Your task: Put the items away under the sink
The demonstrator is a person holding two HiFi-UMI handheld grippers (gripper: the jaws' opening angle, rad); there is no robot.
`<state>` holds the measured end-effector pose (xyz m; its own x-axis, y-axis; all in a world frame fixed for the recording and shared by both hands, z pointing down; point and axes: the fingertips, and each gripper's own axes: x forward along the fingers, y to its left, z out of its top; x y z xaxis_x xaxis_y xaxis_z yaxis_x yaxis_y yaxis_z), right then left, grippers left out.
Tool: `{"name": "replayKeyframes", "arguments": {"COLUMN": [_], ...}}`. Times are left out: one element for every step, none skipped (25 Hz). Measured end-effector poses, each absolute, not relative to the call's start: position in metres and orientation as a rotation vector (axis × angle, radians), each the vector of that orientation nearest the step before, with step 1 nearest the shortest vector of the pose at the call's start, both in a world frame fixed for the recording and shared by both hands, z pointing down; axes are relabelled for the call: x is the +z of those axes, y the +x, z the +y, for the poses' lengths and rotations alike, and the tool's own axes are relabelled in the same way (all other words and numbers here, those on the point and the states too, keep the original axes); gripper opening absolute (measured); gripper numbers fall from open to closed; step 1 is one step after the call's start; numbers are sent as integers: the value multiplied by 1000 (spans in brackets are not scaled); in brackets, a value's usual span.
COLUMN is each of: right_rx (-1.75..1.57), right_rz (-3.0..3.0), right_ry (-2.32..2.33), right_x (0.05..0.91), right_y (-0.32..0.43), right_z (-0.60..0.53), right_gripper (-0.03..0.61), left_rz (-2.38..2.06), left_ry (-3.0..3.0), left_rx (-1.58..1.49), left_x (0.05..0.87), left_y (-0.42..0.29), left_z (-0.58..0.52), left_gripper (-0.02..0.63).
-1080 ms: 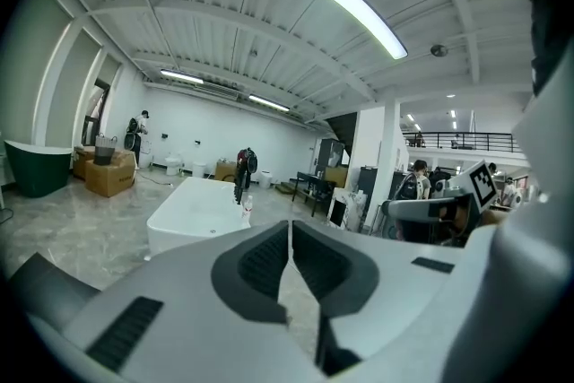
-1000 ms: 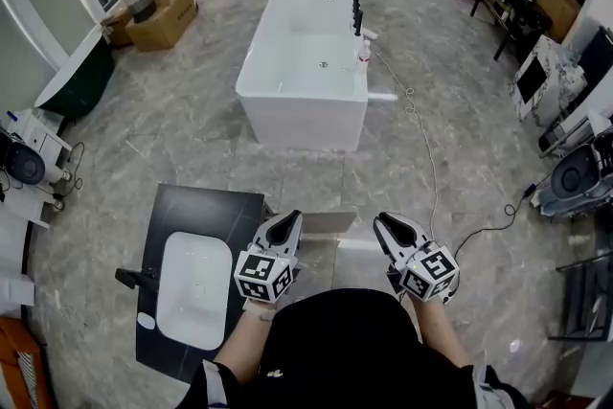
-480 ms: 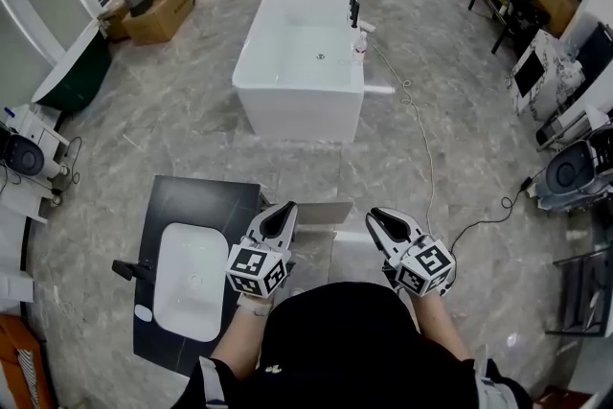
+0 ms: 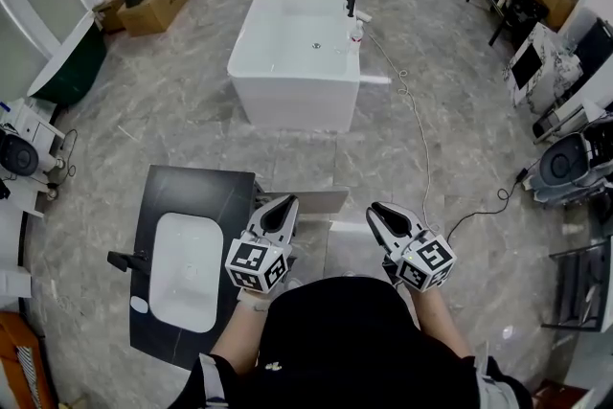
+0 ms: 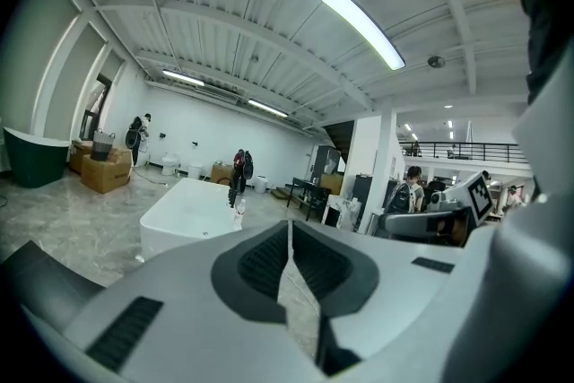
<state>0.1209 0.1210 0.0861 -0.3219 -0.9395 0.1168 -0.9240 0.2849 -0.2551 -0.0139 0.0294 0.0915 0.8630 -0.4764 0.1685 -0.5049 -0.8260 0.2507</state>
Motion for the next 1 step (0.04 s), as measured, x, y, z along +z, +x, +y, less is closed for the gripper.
{"name": "replayKeyframes", "arguments": {"right_rx": [-433], "right_rz": [2471], "right_ry": [-1792], "right_x": [87], "right_y": [121], "right_z": [122], "right_gripper": [68], "left_rz": [-736], "left_ry": [2751], "left_rx": [140], "left_x": [91], "left_y": [-13], "left_z": [31], "left_gripper": [32]}}
